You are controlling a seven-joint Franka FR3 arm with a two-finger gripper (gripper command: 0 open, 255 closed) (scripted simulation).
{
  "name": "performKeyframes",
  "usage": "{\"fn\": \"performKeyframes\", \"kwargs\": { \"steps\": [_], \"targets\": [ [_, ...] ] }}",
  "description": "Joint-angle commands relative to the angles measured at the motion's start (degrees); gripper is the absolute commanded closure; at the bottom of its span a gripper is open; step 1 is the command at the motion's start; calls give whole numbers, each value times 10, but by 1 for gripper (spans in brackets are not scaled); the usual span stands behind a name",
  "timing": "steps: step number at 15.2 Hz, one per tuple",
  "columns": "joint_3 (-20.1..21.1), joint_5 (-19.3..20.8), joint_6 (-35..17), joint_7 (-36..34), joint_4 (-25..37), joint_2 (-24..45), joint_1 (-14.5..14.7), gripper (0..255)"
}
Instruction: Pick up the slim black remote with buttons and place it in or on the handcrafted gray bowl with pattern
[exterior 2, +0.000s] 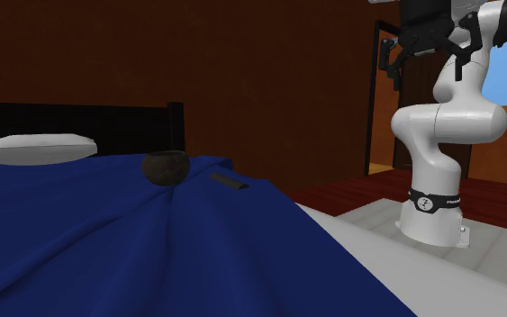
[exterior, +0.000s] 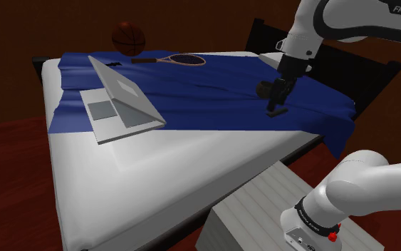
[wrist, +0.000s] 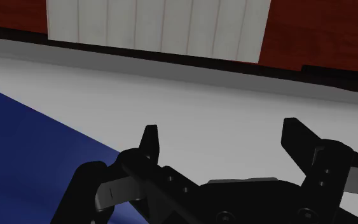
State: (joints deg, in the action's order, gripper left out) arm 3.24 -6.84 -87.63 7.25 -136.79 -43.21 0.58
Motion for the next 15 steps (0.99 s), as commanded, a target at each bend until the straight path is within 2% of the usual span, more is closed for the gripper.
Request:
{"fn": "performKeyframes", "kwargs": {
  "steps": [1,8,15],
  "targets": [
    [0,0,0,0,0,0,0,0],
    [-95,92,-39,186,-86,-57,-3,0],
    [-208,195,-107,372,-126,-54,-12,0]
  ]
}}
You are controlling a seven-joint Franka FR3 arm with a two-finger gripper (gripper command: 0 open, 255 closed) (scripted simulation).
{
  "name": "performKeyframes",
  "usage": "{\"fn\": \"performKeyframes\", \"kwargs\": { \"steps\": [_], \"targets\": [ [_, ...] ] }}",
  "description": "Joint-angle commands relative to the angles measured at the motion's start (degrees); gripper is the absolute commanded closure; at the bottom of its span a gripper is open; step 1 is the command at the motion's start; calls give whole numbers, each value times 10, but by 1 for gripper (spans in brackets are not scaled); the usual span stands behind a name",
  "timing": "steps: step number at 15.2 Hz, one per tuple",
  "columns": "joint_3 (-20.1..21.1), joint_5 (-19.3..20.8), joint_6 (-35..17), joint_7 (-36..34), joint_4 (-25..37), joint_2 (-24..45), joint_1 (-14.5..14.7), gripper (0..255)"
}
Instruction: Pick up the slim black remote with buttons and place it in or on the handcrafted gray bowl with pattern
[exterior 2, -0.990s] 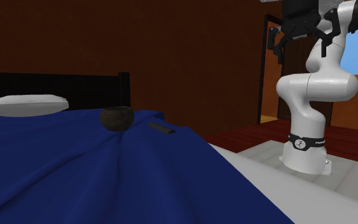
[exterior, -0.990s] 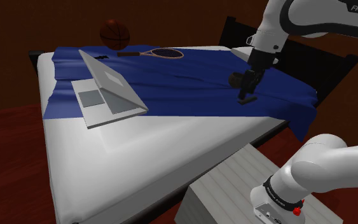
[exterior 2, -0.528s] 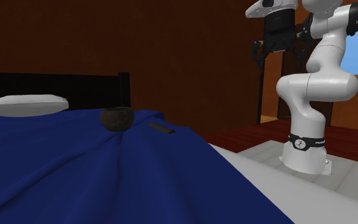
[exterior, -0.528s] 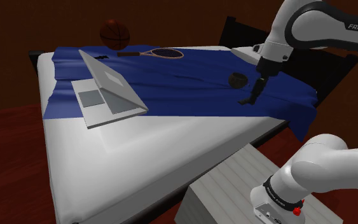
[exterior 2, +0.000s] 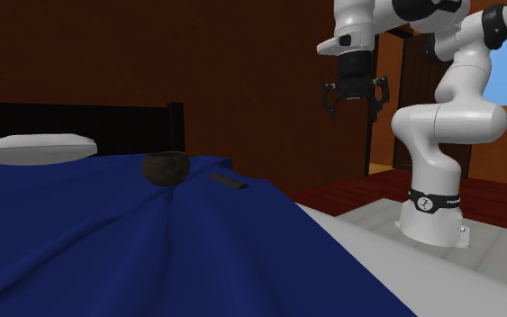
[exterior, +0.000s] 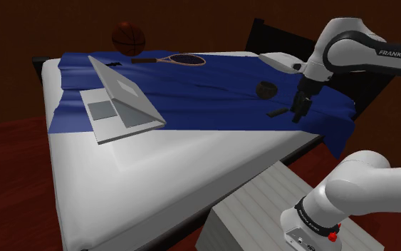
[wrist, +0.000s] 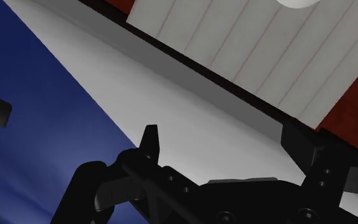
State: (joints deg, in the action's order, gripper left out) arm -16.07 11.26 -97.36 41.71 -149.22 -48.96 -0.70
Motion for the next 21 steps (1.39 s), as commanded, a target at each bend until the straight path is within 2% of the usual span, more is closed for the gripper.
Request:
{"fn": "performKeyframes", "kwargs": {
  "steps": [1,8,13,16,18,21],
  "targets": [
    [-32,27,-23,54,-3,10,0,0],
    [-159,101,-123,238,18,92,16,0],
    [-258,113,-201,374,64,183,60,0],
    [-324,93,-247,464,101,249,103,0],
    [-374,63,-276,532,130,299,141,0],
    [-459,-24,-314,660,178,394,210,0]
  ]
}}
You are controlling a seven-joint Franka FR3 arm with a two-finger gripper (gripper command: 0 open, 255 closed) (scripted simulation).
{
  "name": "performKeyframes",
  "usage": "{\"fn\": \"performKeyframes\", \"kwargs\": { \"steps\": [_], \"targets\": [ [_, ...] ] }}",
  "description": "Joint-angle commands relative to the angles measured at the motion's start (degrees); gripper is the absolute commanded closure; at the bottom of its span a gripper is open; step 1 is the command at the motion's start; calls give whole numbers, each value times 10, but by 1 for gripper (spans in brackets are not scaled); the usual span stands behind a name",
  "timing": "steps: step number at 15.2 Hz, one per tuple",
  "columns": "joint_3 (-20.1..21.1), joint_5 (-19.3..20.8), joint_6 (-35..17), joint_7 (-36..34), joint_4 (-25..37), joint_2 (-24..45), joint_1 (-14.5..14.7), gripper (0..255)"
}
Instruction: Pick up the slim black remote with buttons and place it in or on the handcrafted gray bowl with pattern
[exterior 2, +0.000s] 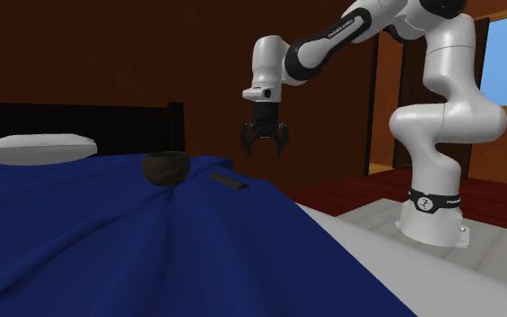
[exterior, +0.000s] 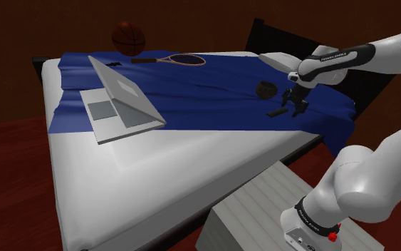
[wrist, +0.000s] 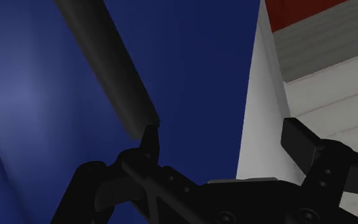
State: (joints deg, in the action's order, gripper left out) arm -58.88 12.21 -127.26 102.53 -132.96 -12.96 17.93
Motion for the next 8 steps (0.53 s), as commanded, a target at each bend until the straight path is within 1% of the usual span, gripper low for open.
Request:
{"fn": "performKeyframes", "kwargs": {
  "steps": [1,2,3,4,5,6,7,8],
  "targets": [
    [-62,-84,-25,107,33,77,49,0],
    [-87,-151,-30,174,52,131,67,0],
    [-95,-227,-28,246,74,191,65,0],
    [-81,-291,-21,307,98,243,43,0],
    [-51,-331,-14,350,122,278,7,0],
    [-16,-356,-9,382,146,304,-32,0],
    [8,-379,-3,410,169,329,-60,0],
    [15,-384,-8,414,167,333,-66,0]
  ]
}}
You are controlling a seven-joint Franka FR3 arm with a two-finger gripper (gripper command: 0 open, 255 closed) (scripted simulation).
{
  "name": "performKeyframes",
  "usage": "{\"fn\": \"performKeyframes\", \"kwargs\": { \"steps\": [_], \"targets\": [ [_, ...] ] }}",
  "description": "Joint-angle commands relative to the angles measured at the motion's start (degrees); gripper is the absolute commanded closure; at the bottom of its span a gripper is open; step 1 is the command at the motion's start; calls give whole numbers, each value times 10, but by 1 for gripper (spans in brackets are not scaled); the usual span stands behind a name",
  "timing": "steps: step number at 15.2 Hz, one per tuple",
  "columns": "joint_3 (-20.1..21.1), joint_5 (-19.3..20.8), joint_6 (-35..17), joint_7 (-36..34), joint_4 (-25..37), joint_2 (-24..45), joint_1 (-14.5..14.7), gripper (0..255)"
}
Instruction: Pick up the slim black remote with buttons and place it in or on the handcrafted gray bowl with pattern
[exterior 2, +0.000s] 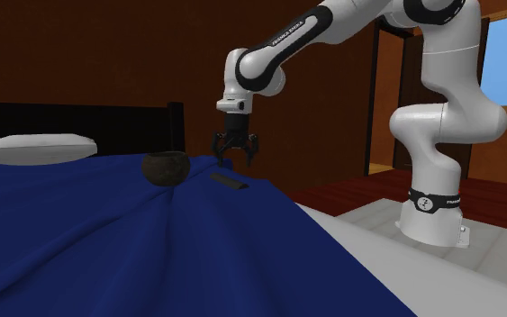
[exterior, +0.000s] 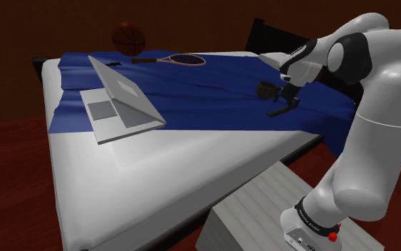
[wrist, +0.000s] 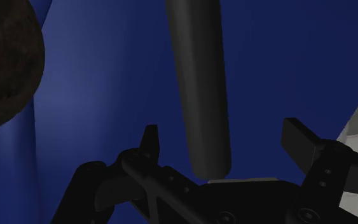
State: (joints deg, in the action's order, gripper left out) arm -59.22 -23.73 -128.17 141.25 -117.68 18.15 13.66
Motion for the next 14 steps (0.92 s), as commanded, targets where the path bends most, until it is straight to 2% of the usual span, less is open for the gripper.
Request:
{"fn": "performKeyframes", "kwargs": {
  "steps": [1,7,14],
  "targets": [
    [24,-31,-4,31,13,28,-28,0],
    [53,-68,-30,54,7,60,-52,0],
    [53,-68,-30,54,7,60,-52,0]
  ]
}}
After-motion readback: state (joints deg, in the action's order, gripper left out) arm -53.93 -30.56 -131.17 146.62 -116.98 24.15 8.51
